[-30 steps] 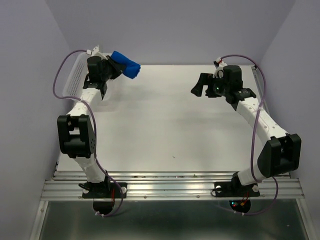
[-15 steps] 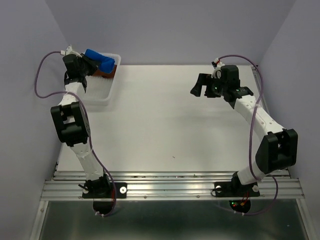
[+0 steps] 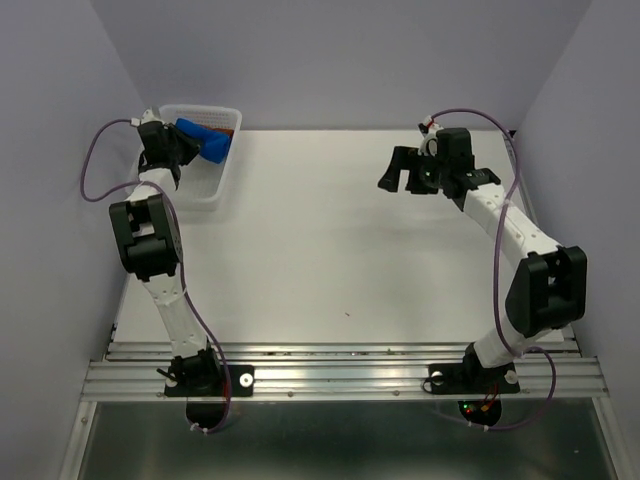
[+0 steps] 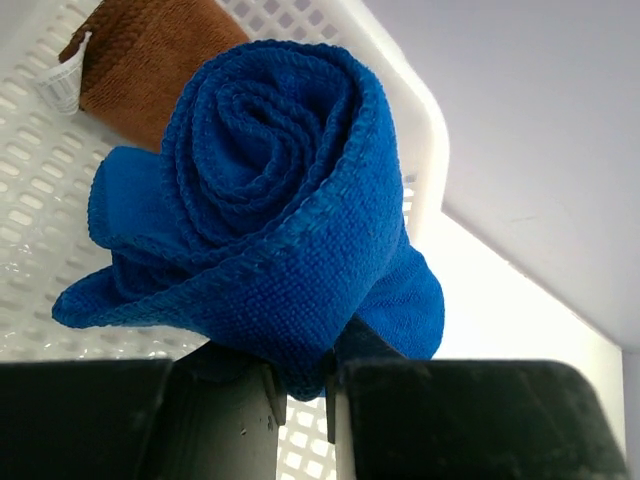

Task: Roll the towels
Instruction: Place the rolled towel into the container

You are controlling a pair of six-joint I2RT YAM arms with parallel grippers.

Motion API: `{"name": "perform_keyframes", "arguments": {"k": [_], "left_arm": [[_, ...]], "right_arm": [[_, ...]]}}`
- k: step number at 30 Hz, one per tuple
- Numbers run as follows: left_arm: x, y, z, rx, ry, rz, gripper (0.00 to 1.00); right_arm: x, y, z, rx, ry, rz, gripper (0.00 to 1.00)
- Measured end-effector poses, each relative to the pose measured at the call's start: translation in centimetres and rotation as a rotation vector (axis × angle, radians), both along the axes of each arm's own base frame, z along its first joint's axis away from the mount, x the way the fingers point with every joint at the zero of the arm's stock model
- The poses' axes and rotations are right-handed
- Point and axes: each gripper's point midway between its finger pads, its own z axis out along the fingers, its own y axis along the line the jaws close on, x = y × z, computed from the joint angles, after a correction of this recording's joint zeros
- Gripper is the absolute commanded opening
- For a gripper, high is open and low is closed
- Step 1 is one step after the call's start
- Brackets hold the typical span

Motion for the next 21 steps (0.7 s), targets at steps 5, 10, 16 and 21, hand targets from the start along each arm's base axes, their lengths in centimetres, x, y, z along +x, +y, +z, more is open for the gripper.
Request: {"name": "perform_keyframes", "arguments": {"k": [5,10,16,21], "left_arm": [[0.4,0.4,-3.3,-0.012,0.048,0.016,0.00],[0.5,0.5,-7.2,-0.051,0.112,0.035,0.00],[1.9,0.8,-7.9,-0.090,0.150,0.053,0.11],[3.5,1.1,-8.1,-0.108,0.177,0.053,0.22]], "right_arm": [[0.0,0.1,-0.7,-0.003,0.027,0.005,1.00],[0.3,0.2,-0.4,-0.005,0.018,0.009,1.00],[0.8,0.3,-0.6,-0.009,0.020,0.015,1.00],[0.9,0.3,-1.4,-0.016,0.039,0.018,1.00]]}}
